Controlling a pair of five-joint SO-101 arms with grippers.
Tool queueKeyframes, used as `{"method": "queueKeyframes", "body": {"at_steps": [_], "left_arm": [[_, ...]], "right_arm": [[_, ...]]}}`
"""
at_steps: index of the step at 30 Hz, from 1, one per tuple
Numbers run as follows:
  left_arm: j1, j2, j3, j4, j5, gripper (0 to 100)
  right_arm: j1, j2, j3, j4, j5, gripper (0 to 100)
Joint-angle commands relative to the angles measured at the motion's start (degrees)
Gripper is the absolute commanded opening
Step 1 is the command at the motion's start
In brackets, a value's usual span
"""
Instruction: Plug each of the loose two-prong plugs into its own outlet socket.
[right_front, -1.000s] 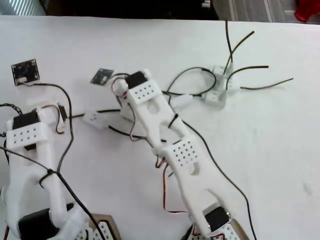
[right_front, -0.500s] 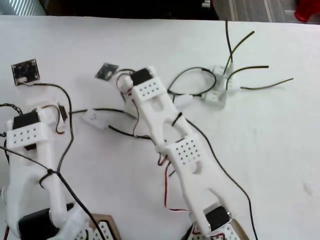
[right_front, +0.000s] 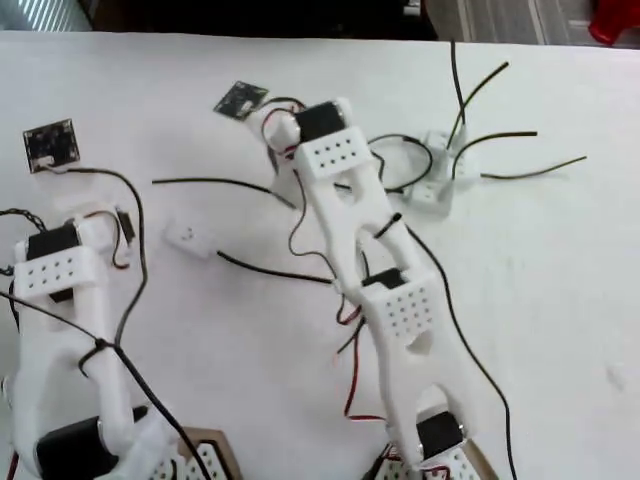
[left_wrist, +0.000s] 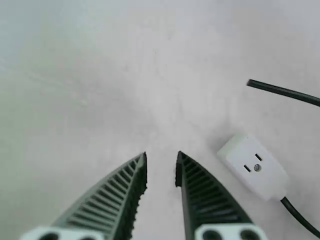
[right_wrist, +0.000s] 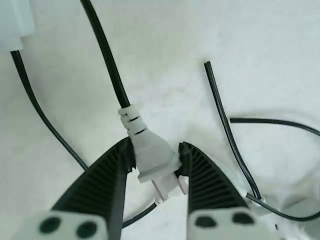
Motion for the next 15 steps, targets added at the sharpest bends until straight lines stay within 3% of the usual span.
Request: {"method": "queueKeyframes", "body": {"at_steps": [1,7,15], "left_arm": [[0.2,-2.4,0.7,-4.0,2.3,11],[0.4,-2.4,0.9,-4.4,2.3,11],[0.4,-2.4,0.9,-4.4,2.3,11]], "right_arm": [[1.0,-12.5,7.6,0.3,-0.1,1.7],[7.3,-28.3,22.8,0.2,-0.1,1.7],[22.0,-46.4,43.7,0.0,-0.1,1.7]]}}
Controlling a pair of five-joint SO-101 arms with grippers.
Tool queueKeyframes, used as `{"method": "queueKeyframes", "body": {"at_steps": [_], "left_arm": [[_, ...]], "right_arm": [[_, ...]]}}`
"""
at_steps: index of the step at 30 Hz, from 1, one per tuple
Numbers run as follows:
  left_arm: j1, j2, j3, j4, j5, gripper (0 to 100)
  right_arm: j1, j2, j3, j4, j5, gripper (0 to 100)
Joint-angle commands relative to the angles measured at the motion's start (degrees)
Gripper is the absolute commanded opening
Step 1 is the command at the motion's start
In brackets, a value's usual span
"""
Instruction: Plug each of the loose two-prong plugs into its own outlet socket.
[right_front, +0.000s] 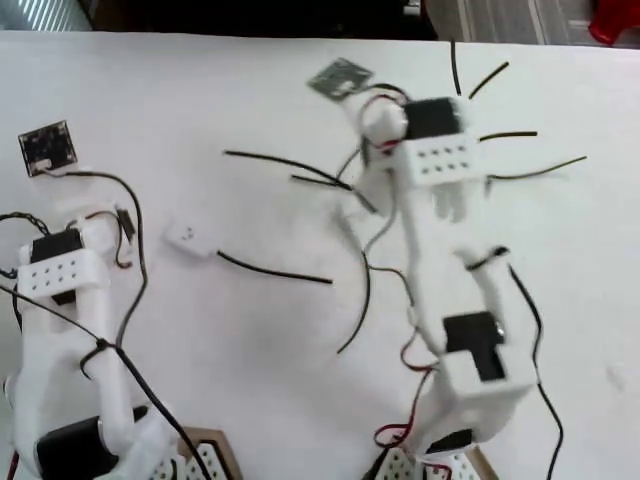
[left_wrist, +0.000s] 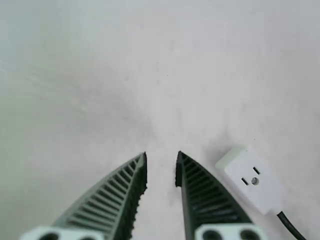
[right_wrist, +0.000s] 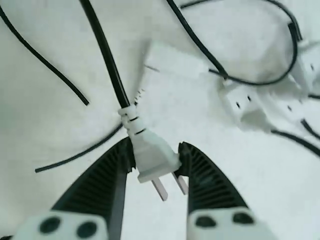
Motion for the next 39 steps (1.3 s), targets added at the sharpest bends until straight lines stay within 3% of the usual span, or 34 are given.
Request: {"method": "queueKeyframes", "body": {"at_steps": [1,5,9,17,23,32,39], "left_arm": [[0.4,-2.4,-0.4,-1.1,0.5,11],[0.4,-2.4,-0.4,-1.1,0.5,11],[0.4,-2.4,-0.4,-1.1,0.5,11],[0.4,-2.4,-0.3,-1.1,0.5,11],[0.5,-2.4,0.4,-1.5,0.5,11],[0.5,-2.4,0.4,-1.5,0.5,11],[0.5,-2.4,0.4,-1.5,0.5,11]], "right_arm": [[7.1,-10.2,8.5,-0.1,0.0,1.7],[15.0,-15.6,20.2,-3.9,0.2,1.7],[21.0,-16.7,33.8,-14.9,0.3,1.7],[20.9,-16.7,54.2,-33.9,-2.5,4.3],[20.0,-17.2,56.7,-34.5,-6.8,19.2],[19.9,-20.4,56.4,-33.5,-3.2,17.6],[16.7,-18.2,56.7,-28.0,5.1,17.6]]}}
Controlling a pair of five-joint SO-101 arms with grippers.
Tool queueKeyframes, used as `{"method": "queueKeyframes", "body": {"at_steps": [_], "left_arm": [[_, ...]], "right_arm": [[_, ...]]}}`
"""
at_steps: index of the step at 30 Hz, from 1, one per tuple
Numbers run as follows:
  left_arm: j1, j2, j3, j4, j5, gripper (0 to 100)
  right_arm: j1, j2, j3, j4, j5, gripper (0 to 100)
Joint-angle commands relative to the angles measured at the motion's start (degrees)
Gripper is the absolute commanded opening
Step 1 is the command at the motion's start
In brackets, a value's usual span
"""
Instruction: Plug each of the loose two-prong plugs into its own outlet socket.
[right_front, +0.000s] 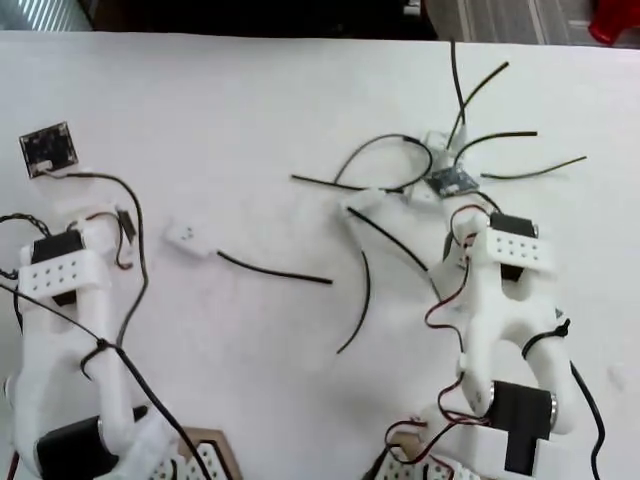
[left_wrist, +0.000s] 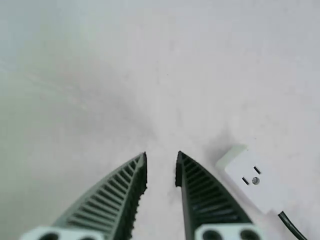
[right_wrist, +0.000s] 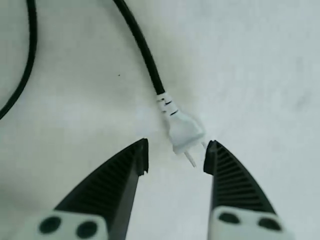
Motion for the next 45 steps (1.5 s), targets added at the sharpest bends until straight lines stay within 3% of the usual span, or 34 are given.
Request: {"method": "queueKeyframes", "body": {"at_steps": [1,8,16,22,34,45], "left_arm": [[0.5,-2.4,-0.2,-1.1,0.5,11],[0.3,-2.4,-0.3,-1.1,0.5,11],[0.3,-2.4,-0.3,-1.1,0.5,11],[0.4,-2.4,-0.3,-1.1,0.5,11],[0.4,-2.4,-0.3,-1.1,0.5,11],[0.4,-2.4,-0.3,-1.1,0.5,11]], "right_arm": [[-2.2,-0.1,-0.4,1.8,4.0,17.6],[-4.7,0.3,-0.3,0.4,9.0,17.9],[-1.9,3.0,2.2,-2.3,14.0,17.8],[0.3,10.2,2.1,-8.3,14.0,17.6],[5.8,10.8,-3.9,-8.0,14.1,17.6],[2.6,-2.5,-3.3,3.2,14.1,17.6]]}}
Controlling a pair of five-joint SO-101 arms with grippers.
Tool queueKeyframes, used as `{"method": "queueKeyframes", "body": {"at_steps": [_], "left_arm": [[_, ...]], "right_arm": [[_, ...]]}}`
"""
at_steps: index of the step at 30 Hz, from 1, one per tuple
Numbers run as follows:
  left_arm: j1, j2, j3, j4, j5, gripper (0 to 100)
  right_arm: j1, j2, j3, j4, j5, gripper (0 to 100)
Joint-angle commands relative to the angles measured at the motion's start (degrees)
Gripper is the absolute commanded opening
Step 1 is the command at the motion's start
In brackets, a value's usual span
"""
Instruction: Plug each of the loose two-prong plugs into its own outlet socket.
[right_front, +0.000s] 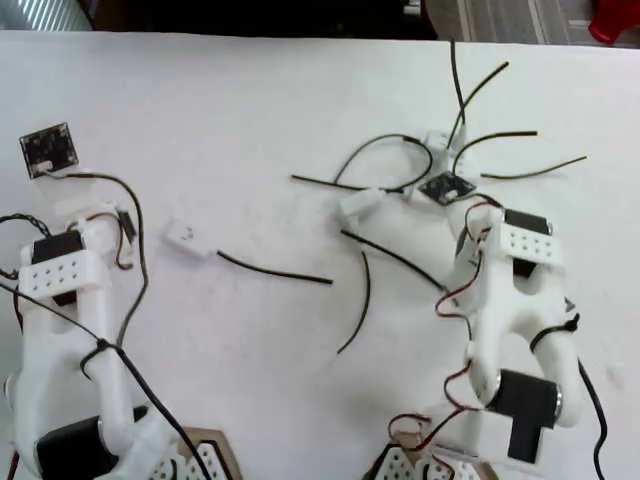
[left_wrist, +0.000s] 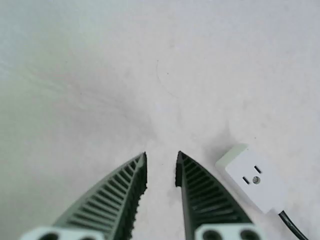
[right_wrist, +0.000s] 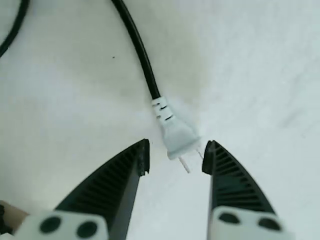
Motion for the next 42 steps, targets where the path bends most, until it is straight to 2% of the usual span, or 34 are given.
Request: {"method": "queueKeyframes", "body": {"at_steps": [1,5,11,14,20,25,31,38,42], "left_arm": [[0.4,-2.4,-0.4,-1.1,0.5,11],[0.4,-2.4,-0.3,-1.1,0.5,11],[0.4,-2.4,-0.3,-1.1,0.5,11],[0.4,-2.4,-0.3,-1.1,0.5,11],[0.4,-2.4,-0.3,-1.1,0.5,11],[0.5,-2.4,-0.3,-1.1,0.5,11],[0.5,-2.4,-0.3,-1.1,0.5,11],[0.5,-2.4,-0.3,-1.1,0.5,11],[0.5,-2.4,-0.3,-1.1,0.5,11]], "right_arm": [[-1.8,-6.0,0.4,3.3,0.4,17.7],[-2.2,-5.8,4.2,2.4,0.4,17.9],[0.7,2.6,4.1,-5.4,0.8,17.7],[1.6,6.8,4.1,-9.2,3.6,17.6],[3.8,7.9,2.3,-10.1,4.4,17.1],[4.6,8.2,0.7,-10.2,4.5,6.7],[4.6,7.9,-0.2,-9.9,4.5,1.5],[4.4,7.8,-0.1,-9.8,4.5,1.9],[4.7,7.9,-1.8,-7.1,4.5,9.9]]}}
